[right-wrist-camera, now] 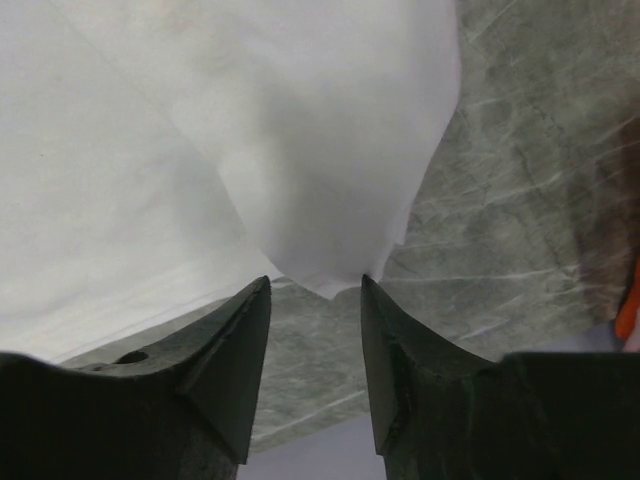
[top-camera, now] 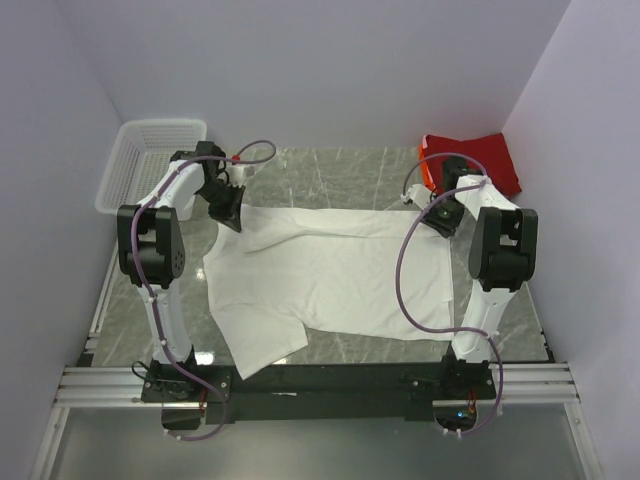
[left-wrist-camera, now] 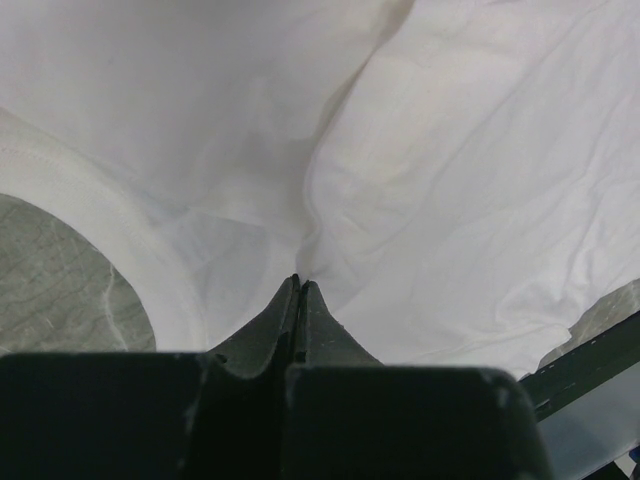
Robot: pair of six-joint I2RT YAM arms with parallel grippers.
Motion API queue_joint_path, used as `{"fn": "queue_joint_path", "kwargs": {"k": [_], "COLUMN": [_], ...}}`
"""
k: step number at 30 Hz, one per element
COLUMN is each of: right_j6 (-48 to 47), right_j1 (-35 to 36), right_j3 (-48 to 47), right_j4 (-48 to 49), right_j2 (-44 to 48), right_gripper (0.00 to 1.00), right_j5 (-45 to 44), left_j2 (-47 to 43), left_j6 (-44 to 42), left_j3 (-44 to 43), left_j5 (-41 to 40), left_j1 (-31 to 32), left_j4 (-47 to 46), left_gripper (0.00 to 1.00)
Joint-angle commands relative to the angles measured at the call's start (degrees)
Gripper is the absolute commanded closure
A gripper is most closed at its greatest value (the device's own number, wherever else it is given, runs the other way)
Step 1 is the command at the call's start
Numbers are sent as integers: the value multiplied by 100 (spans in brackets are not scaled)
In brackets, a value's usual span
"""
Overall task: Fold and stack the t-shirts
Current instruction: Fold the tshirt
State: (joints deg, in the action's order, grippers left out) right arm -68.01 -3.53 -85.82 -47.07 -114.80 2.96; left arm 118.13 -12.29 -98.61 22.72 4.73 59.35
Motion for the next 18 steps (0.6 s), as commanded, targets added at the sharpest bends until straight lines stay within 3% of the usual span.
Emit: {"fn": "queue_joint_path", "kwargs": {"k": [1, 18], "right_j6": [-151, -274], "right_j1": [19, 124], "right_j3": [-181, 206], "right_j4": [215, 488], "right_j2": [-112, 2], "right_gripper": [50, 46], "right_j5": [-138, -164], "left_j2": [-158, -123], "left_j6": [69, 87], "left_j3": [-1, -18], "left_j5": [127, 75], "left_j1": [-7, -42], "left_j4": [-3, 33], "left_gripper": [99, 99]}}
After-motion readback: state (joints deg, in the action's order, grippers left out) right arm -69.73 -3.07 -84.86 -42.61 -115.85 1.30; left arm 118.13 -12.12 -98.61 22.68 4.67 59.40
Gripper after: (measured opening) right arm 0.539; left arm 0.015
